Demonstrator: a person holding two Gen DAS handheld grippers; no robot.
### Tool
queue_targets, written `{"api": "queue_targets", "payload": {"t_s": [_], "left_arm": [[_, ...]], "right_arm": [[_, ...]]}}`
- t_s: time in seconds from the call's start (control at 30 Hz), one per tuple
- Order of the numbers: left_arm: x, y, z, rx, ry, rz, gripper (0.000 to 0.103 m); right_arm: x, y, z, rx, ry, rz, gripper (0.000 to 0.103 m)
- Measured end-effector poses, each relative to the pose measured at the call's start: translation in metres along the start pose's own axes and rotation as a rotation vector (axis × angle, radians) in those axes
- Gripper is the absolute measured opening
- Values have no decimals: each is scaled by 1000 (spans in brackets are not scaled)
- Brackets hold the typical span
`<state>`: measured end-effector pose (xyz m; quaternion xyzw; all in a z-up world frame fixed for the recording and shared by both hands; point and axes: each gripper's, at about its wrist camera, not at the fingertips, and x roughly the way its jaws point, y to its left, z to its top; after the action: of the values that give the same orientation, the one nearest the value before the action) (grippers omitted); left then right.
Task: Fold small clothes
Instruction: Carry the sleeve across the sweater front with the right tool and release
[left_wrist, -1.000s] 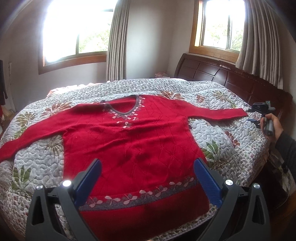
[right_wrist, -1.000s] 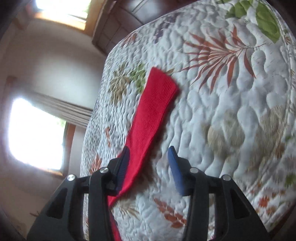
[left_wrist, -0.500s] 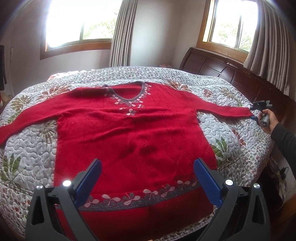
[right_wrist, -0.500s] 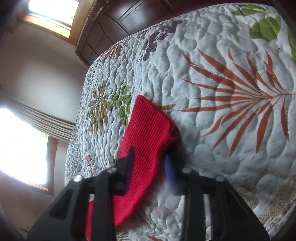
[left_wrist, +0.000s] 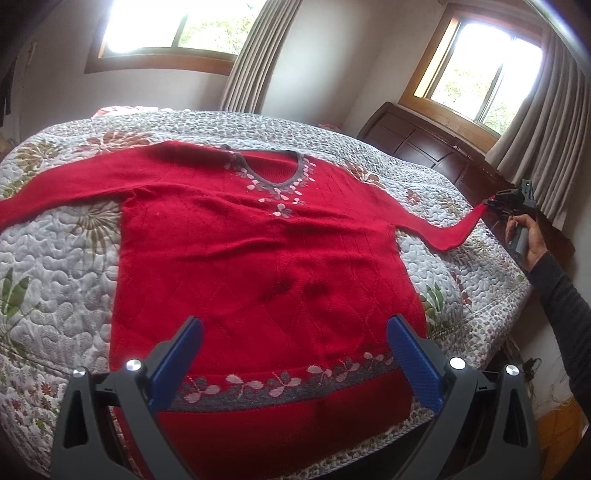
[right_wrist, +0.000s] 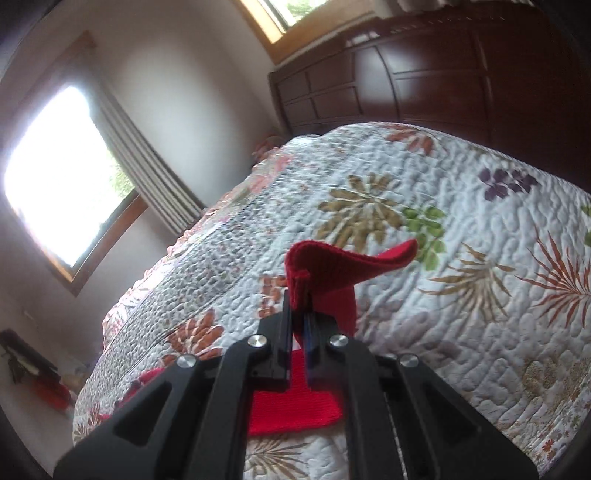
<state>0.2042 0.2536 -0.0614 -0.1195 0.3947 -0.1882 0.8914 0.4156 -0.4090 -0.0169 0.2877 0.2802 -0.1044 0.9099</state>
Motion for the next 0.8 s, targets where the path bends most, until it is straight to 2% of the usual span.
{"api": "queue_targets", "payload": {"t_s": [0.13, 0.33, 0.57, 0.7, 0.8], "left_arm": [[-4, 8, 8, -13, -24, -38, 99], [-5, 14, 23, -22, -22, -82, 99], [-2, 22, 44, -85, -31, -167, 99], [10, 35, 58, -167, -3, -289, 99], [22, 45, 74, -202, -1, -321, 99]], "right_arm": [[-5, 65, -11, -123, -3, 43, 4], [-3, 135, -38, -261, 14, 79, 4], [12, 212, -91, -405, 65, 120, 4], [26, 251, -132, -483, 107, 148, 4], [43, 274, -169, -541, 144, 152, 3]]}}
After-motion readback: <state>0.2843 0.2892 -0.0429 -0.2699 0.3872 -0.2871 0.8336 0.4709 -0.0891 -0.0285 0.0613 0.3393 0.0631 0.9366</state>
